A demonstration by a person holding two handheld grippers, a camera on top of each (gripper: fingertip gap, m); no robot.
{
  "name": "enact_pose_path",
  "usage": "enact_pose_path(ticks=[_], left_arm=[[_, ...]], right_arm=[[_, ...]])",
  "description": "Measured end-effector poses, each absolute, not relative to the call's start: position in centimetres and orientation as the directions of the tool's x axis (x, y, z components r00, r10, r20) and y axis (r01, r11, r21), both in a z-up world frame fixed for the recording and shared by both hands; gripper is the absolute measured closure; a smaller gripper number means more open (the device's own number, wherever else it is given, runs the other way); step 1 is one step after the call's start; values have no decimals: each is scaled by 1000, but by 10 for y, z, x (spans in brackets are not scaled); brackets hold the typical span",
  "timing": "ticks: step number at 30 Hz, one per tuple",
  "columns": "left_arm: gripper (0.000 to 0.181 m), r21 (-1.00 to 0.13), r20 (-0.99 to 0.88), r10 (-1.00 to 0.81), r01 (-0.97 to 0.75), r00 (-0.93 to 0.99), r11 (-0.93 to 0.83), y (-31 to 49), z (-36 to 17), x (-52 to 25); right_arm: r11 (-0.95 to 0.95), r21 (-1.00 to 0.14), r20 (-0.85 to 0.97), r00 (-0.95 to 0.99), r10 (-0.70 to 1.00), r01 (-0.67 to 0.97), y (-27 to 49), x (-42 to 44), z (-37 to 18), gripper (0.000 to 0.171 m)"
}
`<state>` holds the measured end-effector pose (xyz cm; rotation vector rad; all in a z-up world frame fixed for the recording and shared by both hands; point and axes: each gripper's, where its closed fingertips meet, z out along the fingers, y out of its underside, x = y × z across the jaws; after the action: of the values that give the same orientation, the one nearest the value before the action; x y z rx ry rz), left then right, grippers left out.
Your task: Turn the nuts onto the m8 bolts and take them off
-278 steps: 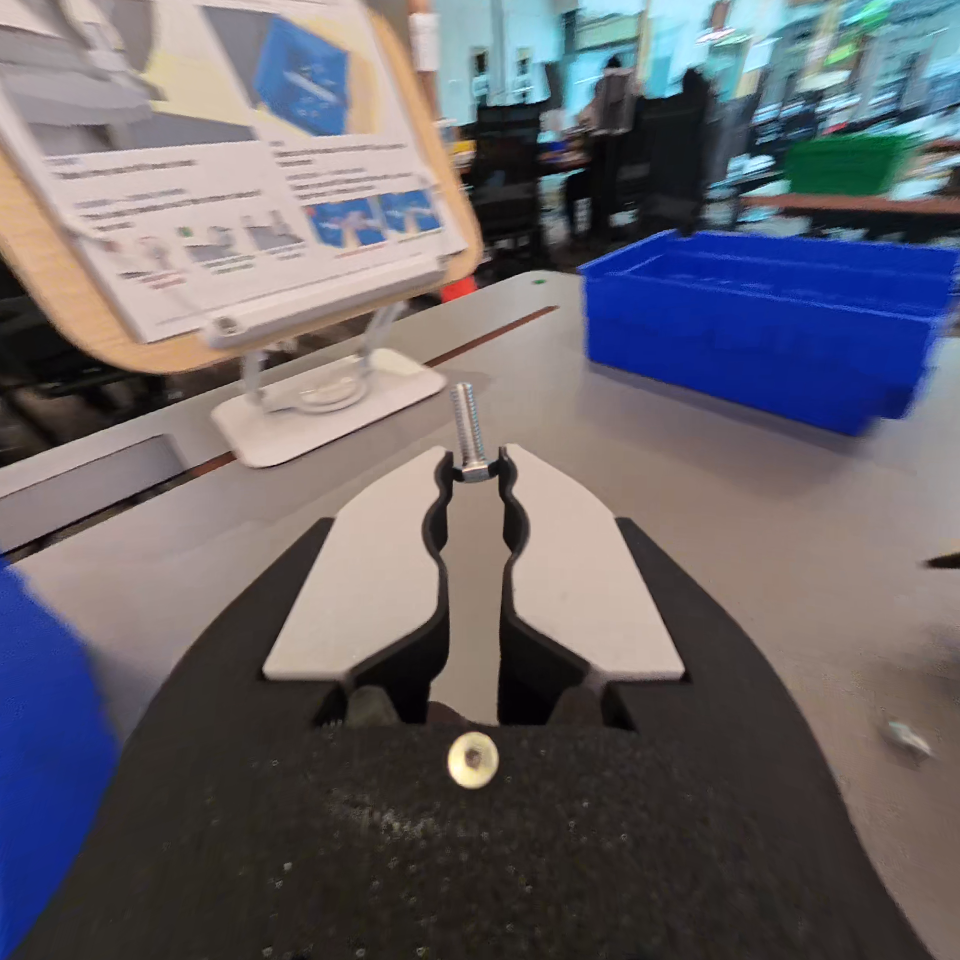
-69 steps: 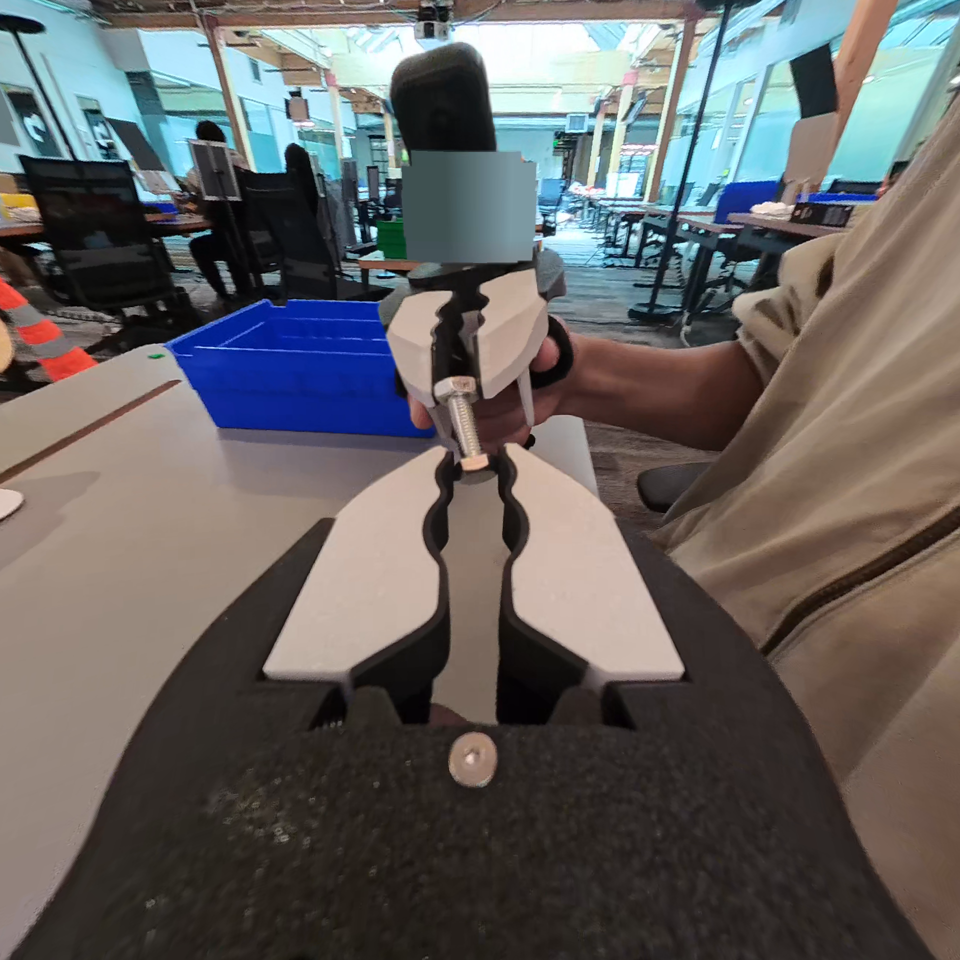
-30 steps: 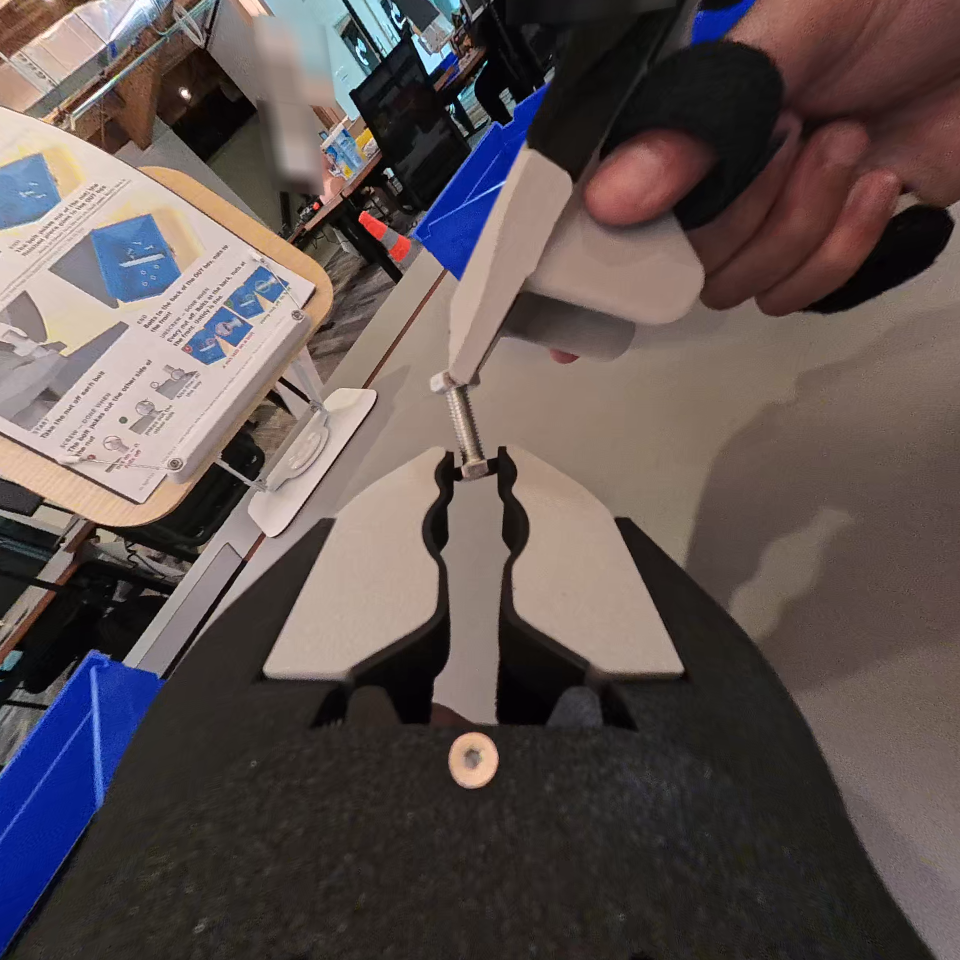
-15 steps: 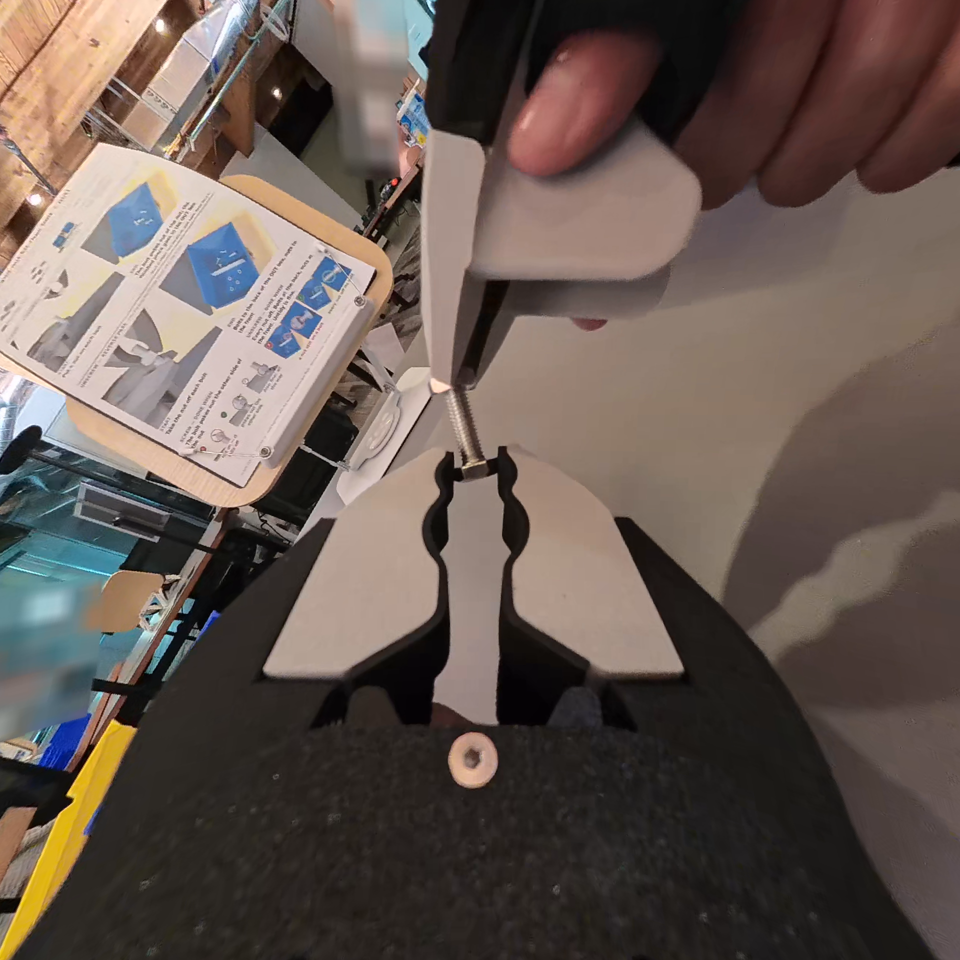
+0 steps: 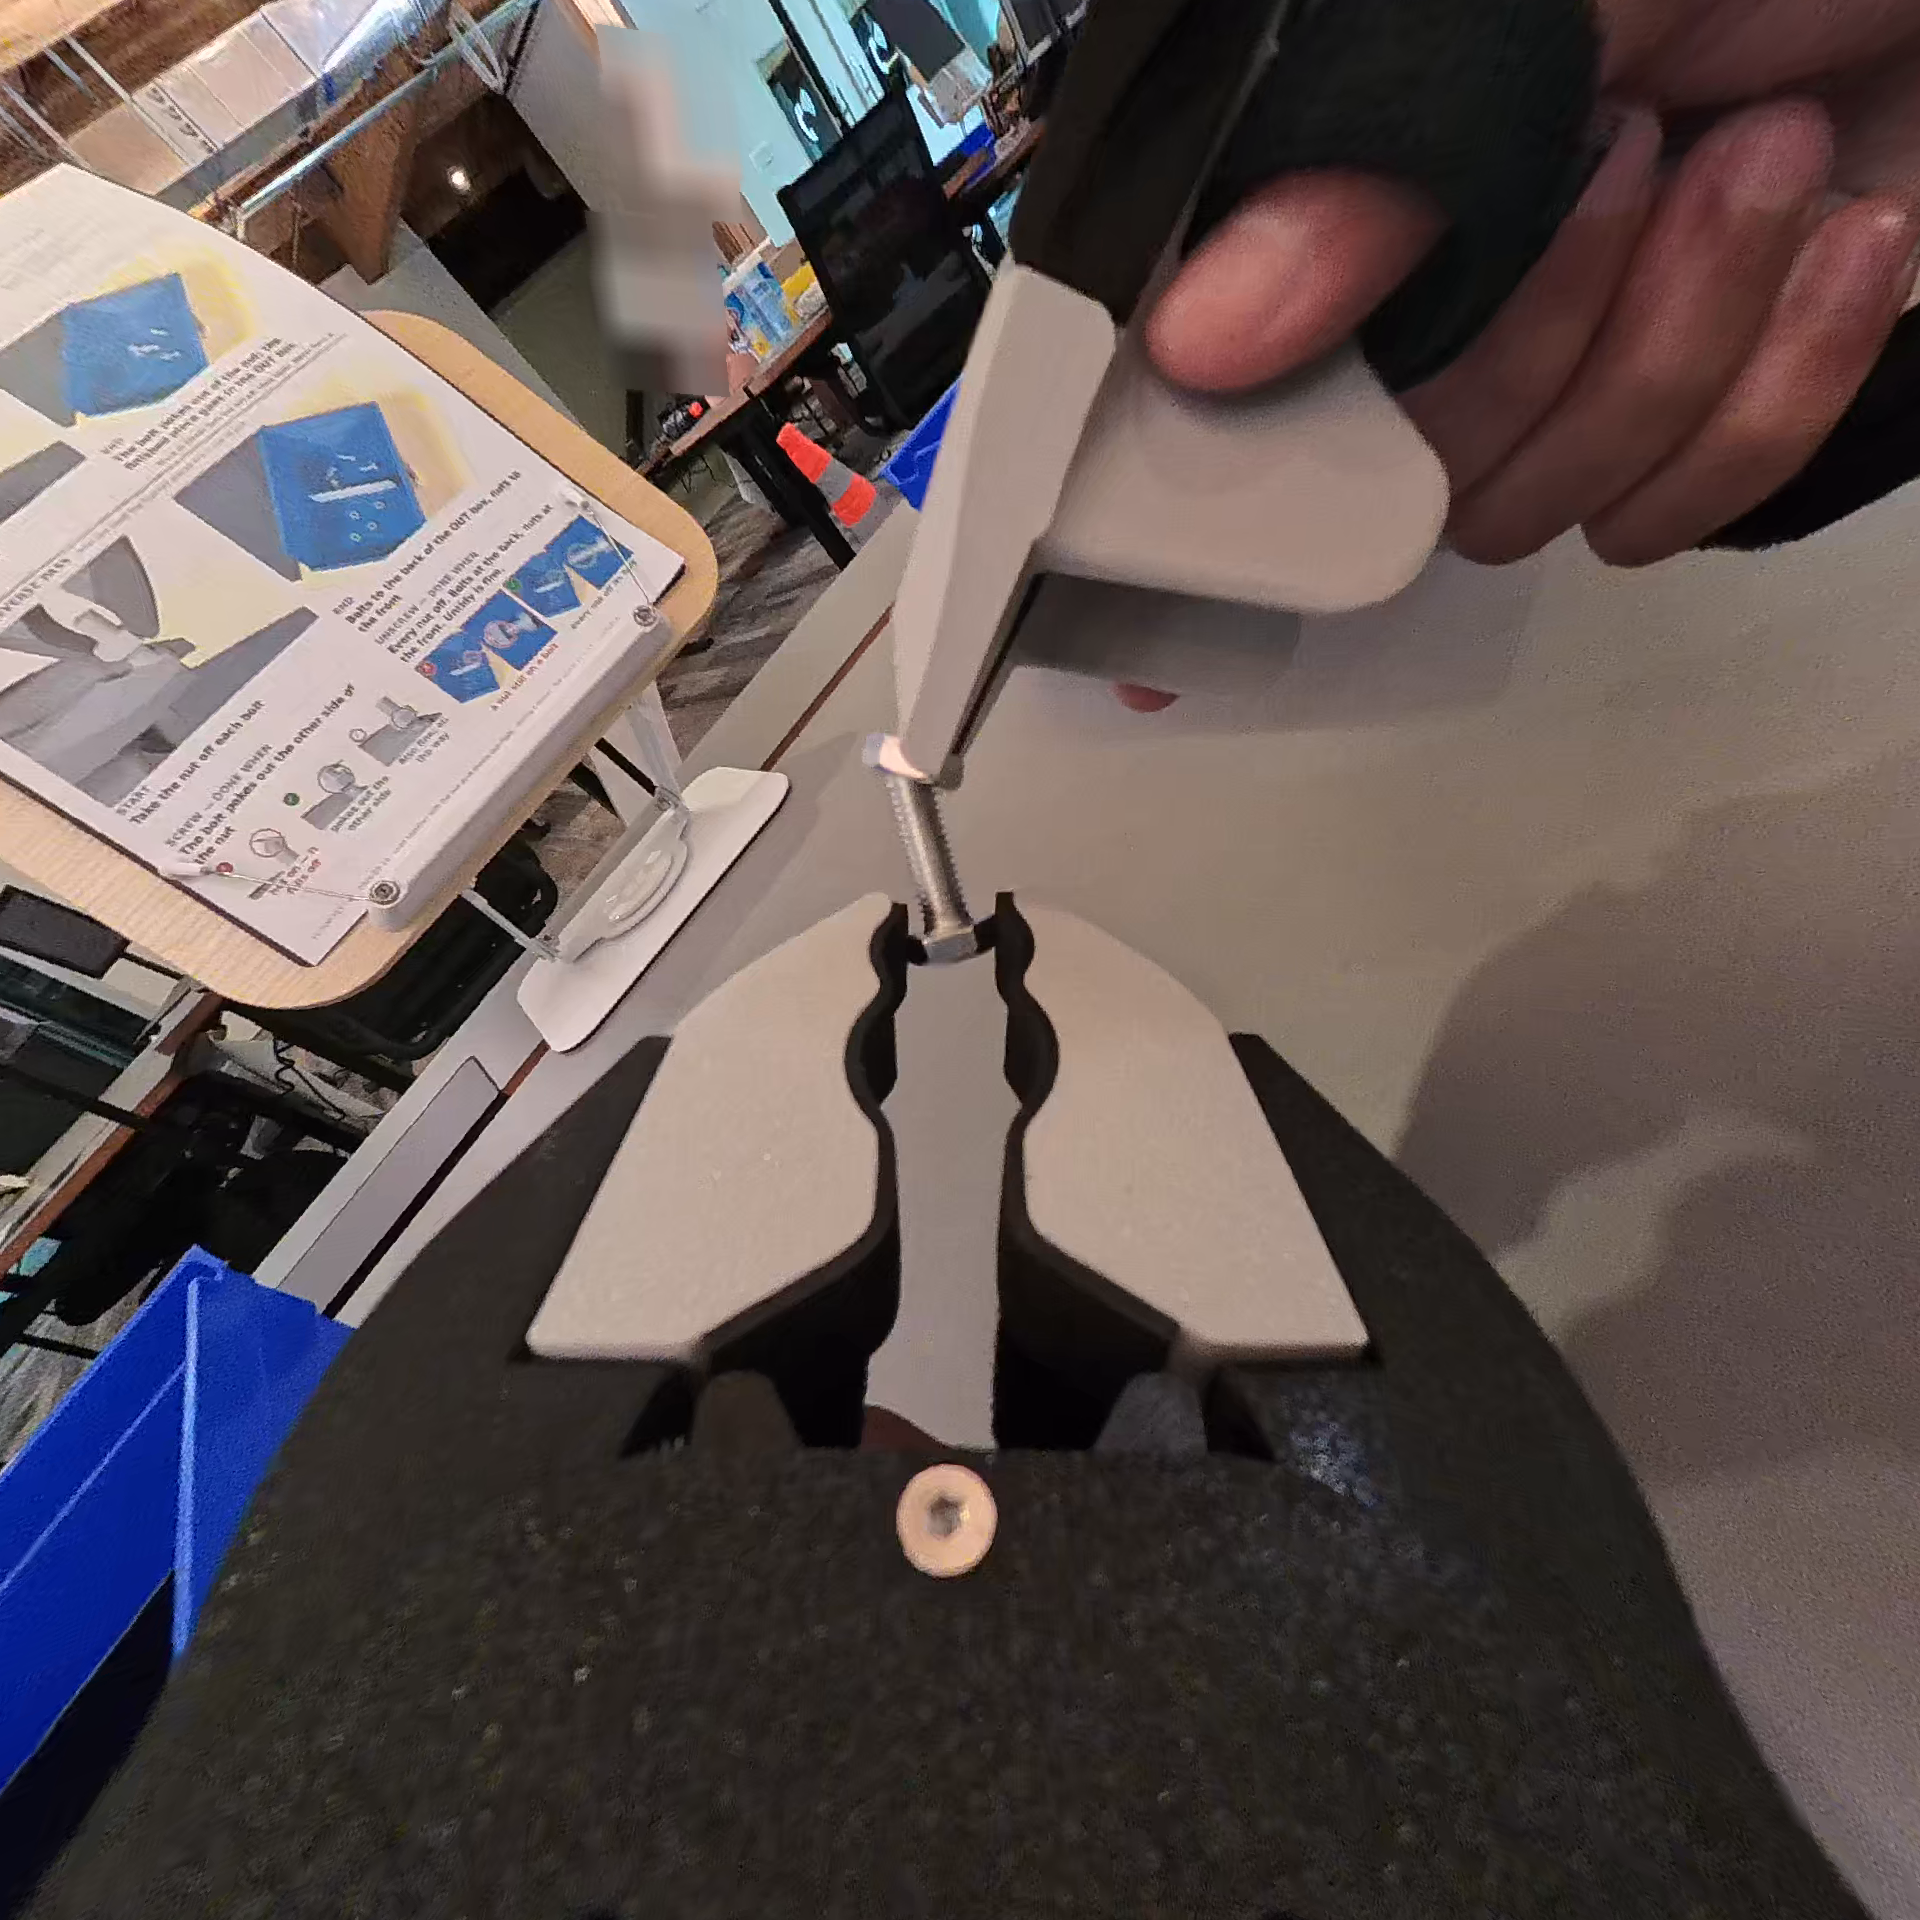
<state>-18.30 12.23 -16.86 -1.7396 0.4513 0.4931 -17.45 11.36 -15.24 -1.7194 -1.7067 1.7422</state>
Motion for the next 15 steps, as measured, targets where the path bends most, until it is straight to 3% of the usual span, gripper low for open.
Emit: enact_pose_path(ticks=[6,15], left_arm=[[165,-785,-578,-62,-576,814,-228,120,-175,-184],[165,-748,-576,-292,-636,764,-187,112,-185,-165]], right_arm=[[-273,-768,-528,-332,782,580,114,-175,-159,157],[224,-780,-183,-555,811,584,106,-158,-168,157]])
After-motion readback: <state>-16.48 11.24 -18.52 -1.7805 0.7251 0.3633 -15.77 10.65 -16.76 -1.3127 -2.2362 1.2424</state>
